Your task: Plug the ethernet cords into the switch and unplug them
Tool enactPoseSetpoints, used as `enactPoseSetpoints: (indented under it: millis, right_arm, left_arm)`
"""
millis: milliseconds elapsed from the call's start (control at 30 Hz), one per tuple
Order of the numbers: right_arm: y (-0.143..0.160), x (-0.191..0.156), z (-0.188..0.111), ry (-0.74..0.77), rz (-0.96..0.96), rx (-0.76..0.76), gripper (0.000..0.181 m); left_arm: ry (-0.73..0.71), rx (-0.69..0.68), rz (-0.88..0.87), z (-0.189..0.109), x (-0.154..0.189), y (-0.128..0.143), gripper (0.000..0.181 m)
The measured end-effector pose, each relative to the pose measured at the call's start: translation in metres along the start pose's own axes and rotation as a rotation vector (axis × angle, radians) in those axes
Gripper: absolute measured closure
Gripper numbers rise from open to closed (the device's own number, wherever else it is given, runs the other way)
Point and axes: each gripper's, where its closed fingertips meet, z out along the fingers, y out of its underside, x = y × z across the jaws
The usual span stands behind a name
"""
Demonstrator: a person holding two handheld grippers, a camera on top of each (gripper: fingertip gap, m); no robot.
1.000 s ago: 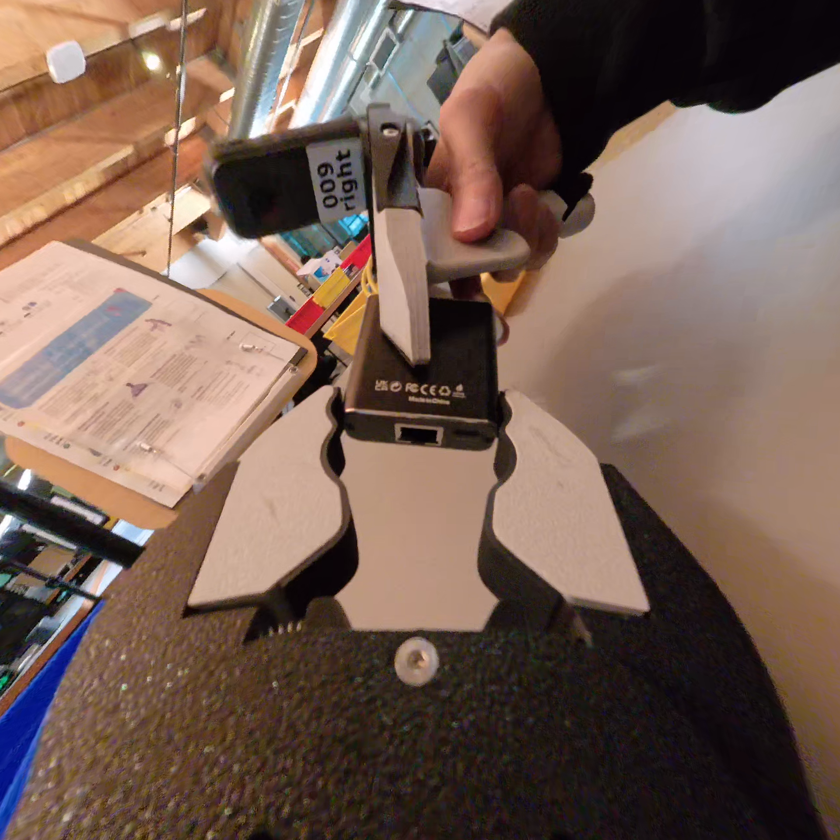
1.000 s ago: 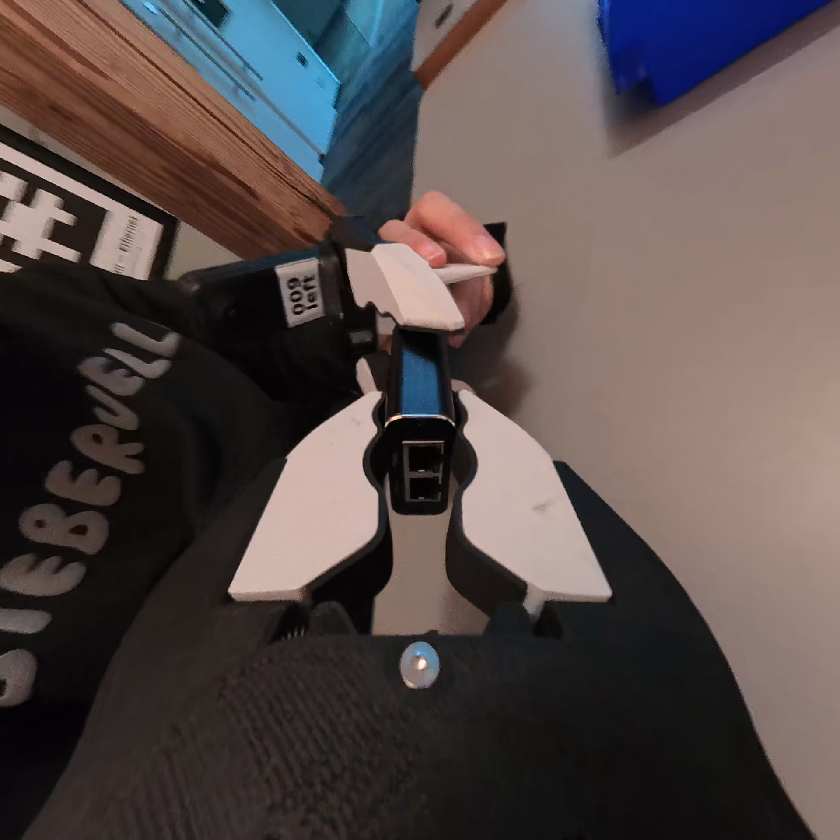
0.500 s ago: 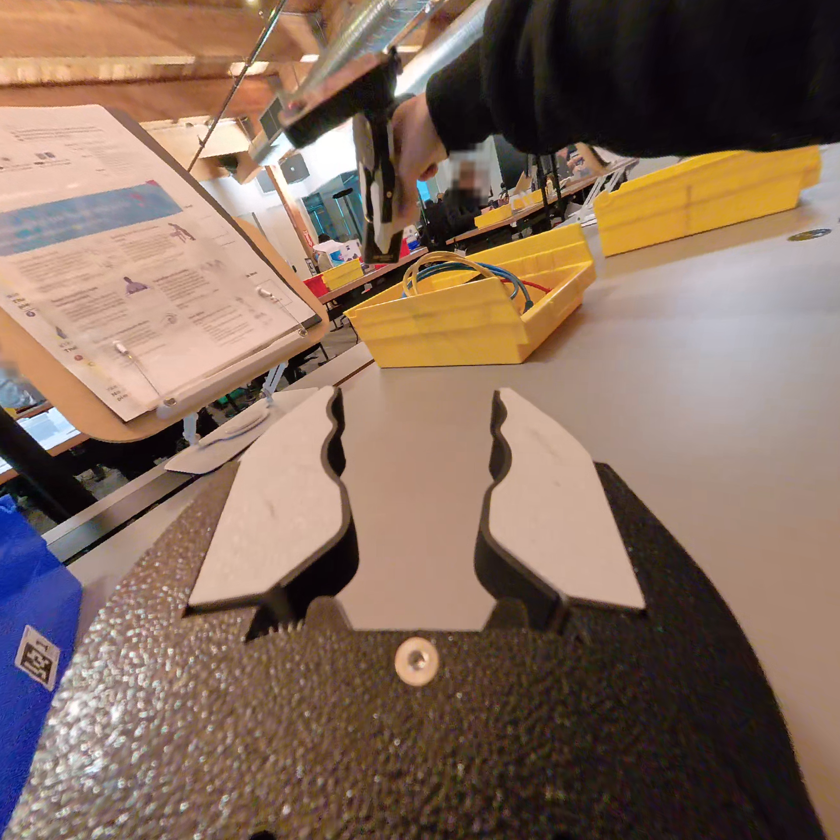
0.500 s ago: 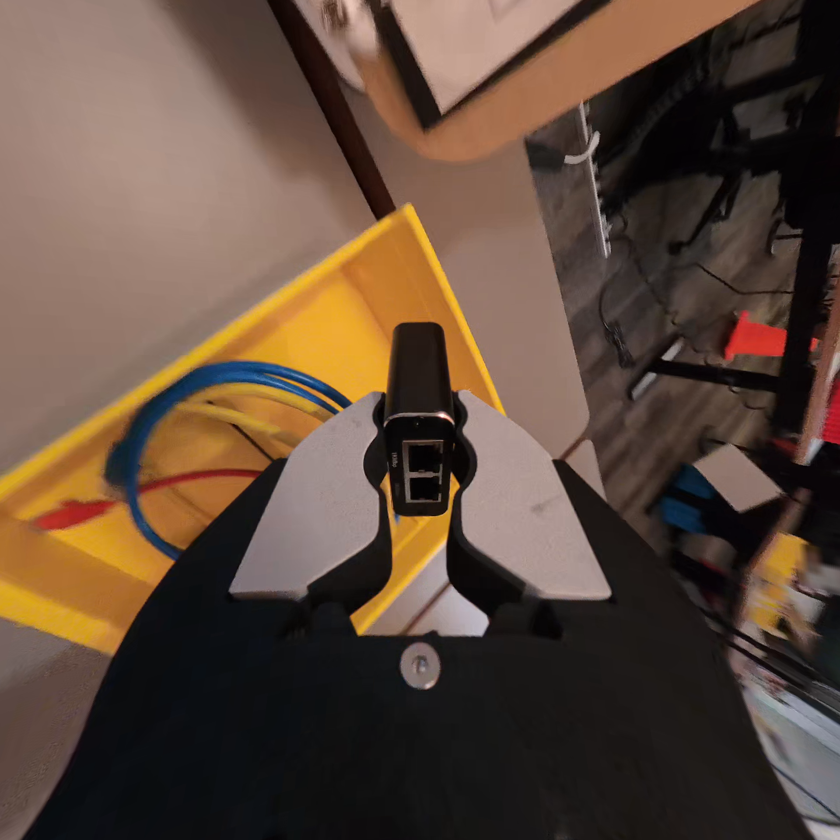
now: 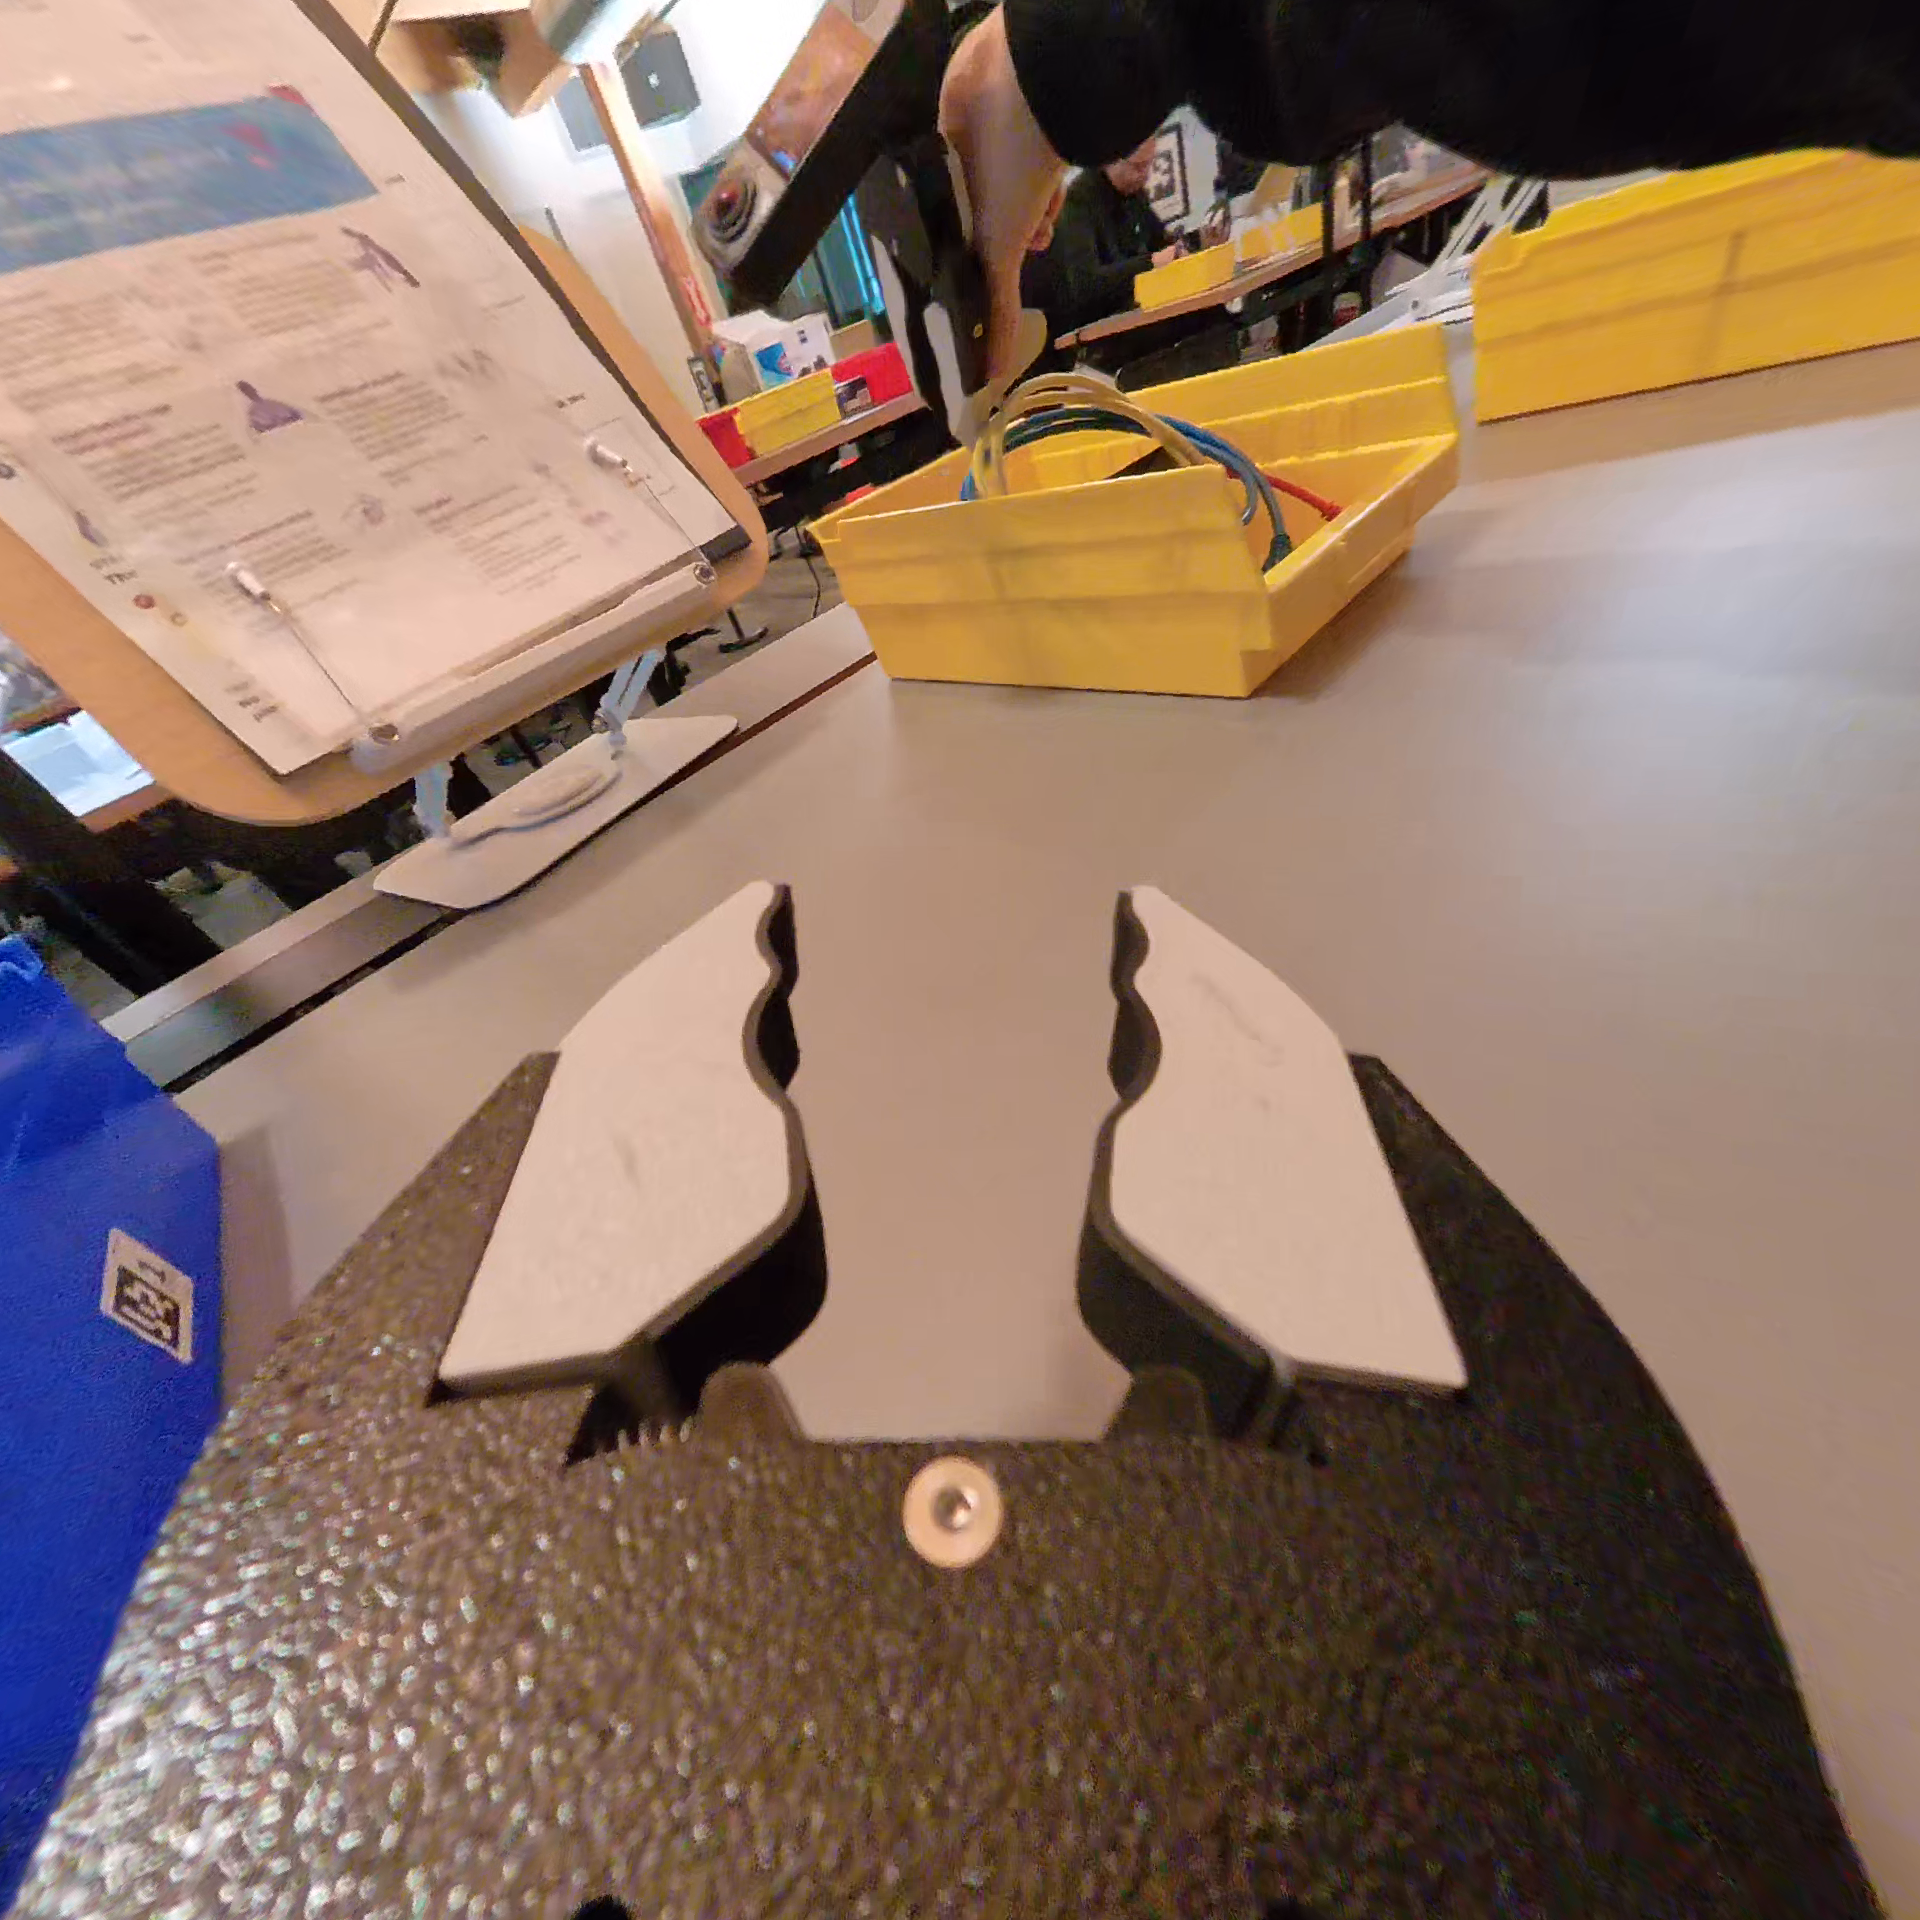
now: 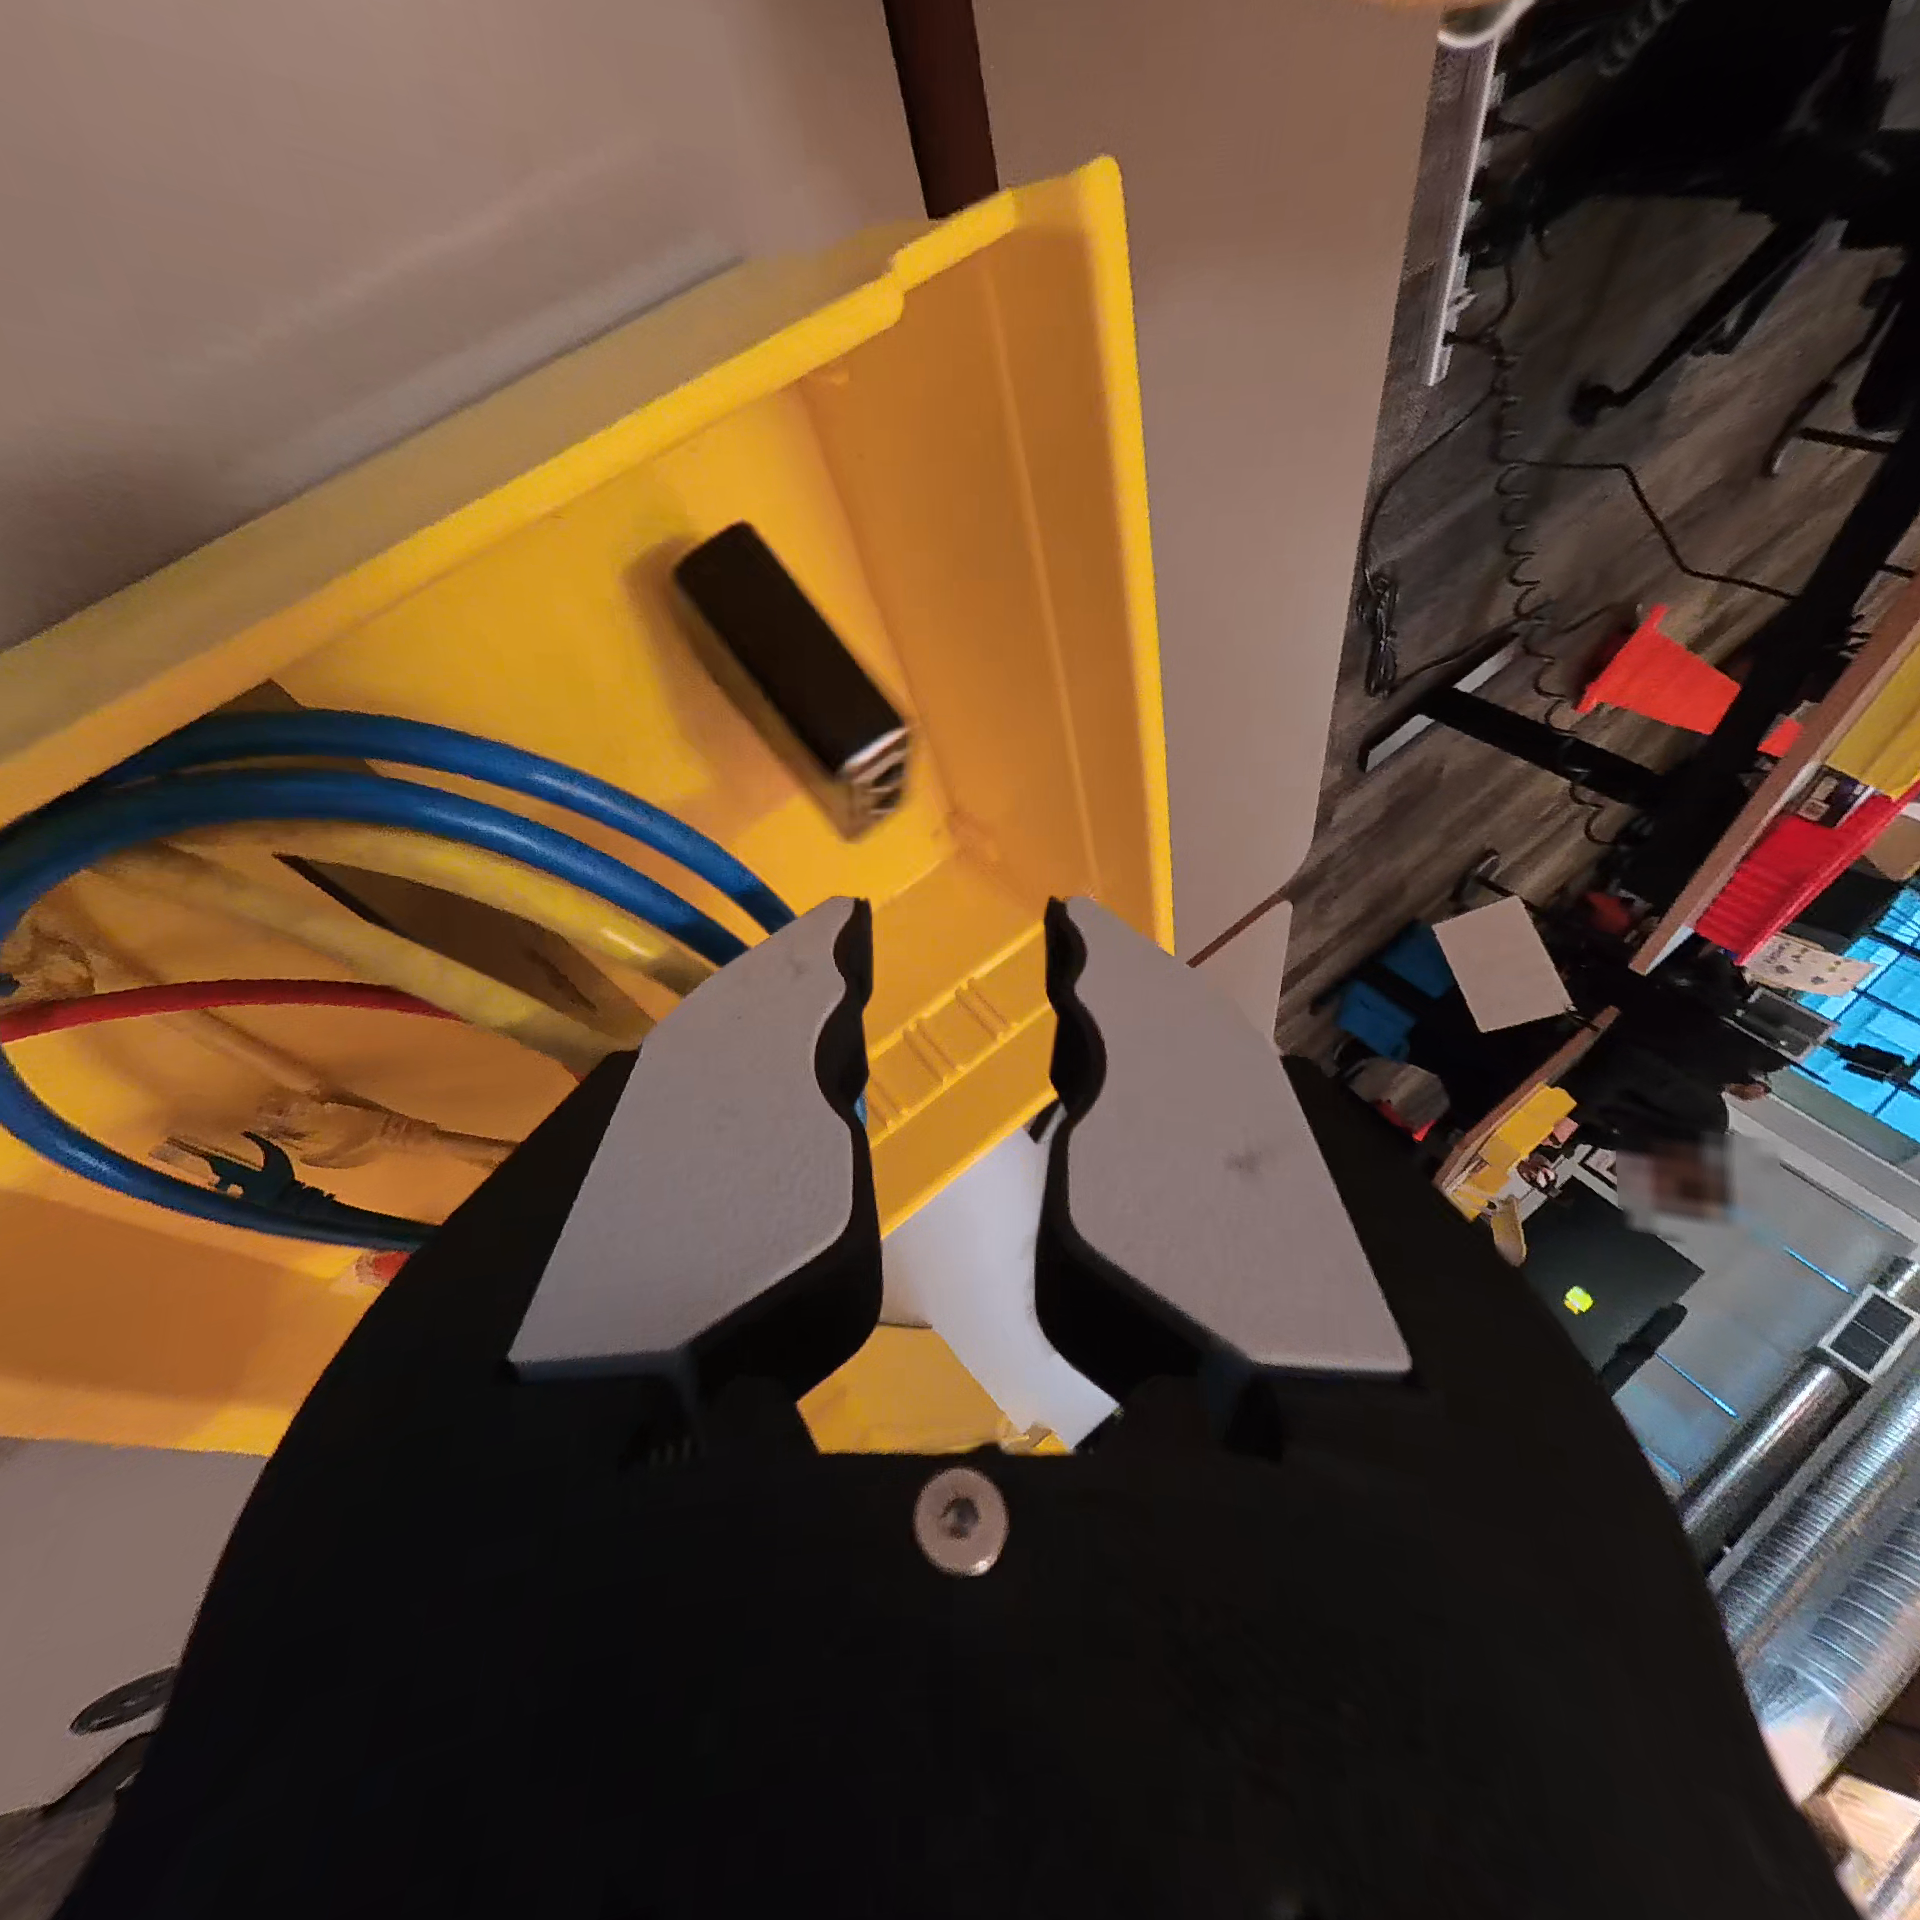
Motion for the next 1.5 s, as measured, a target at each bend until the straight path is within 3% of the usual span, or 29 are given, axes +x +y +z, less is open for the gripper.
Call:
enactPoseSetpoints:
  millis: [200, 300, 467, 600, 700, 767, 867, 933, 1033, 1100, 1133, 1200, 1267, 1400, 1500]
  right_arm:
    - [0.030, 0.002, -0.026, 0.054, 0.103, 0.046, 0.137]
    - [0.054, -0.020, -0.047, 0.075, 0.269, 0.143, 0.124]
    - [0.086, -0.127, -0.079, -0.045, 0.562, 0.477, 0.123]
    - [0.108, -0.196, -0.089, -0.064, 0.804, 0.720, 0.127]
    - [0.114, -0.215, -0.083, -0.111, 0.922, 0.837, 0.125]
    - [0.133, -0.207, -0.077, -0.072, 1.009, 0.752, 0.117]
    - [0.147, -0.192, -0.091, 0.047, 1.054, 0.828, 0.118]
    - [0.145, -0.193, -0.100, 0.019, 1.042, 0.890, 0.118]
    - [0.152, -0.190, -0.109, 0.040, 1.033, 0.938, 0.121]
    - [0.156, -0.190, -0.112, 0.025, 1.041, 0.958, 0.122]
    - [0.157, -0.191, -0.112, 0.014, 1.046, 0.963, 0.122]
    - [0.159, -0.191, -0.113, 0.011, 1.049, 0.974, 0.122]
    - [0.159, -0.193, -0.113, 0.003, 1.036, 0.977, 0.123]
    - [0.155, -0.193, -0.117, 0.006, 1.016, 0.981, 0.123]
    - [0.146, -0.192, -0.129, -0.003, 1.000, 1.015, 0.123]
  left_arm:
    - [0.028, -0.048, 0.042, 0.000, 0.007, 0.004, 0.123]
    - [0.036, -0.062, 0.059, 0.001, 0.010, 0.005, 0.123]
    - [0.064, -0.101, 0.050, 0.006, 0.023, 0.006, 0.123]
    - [0.102, -0.146, -0.088, 0.022, 0.049, 0.002, 0.123]
    - [0.128, -0.186, -0.200, 0.059, 0.077, -0.008, 0.122]
    - [0.157, -0.238, -0.191, 0.097, 0.095, -0.016, 0.111]
    - [0.027, -0.326, -0.234, 0.159, 0.088, -0.033, 0.092]
    - [-0.023, -0.319, -0.282, 0.196, 0.086, -0.051, 0.087]
    - [-0.077, -0.443, -0.268, 0.246, 0.092, -0.040, 0.085]
    - [-0.202, -0.519, -0.231, 0.268, 0.079, -0.023, 0.099]
    - [-0.239, -0.510, -0.231, 0.276, 0.073, -0.021, 0.111]
    - [-0.234, -0.457, -0.259, 0.289, 0.068, -0.023, 0.113]
    - [-0.213, -0.448, -0.244, 0.292, 0.063, -0.022, 0.146]
    - [-0.263, -0.416, -0.244, 0.260, 0.024, -0.010, 0.176]
    - [-0.182, -0.374, -0.250, 0.214, 0.007, -0.001, 0.177]
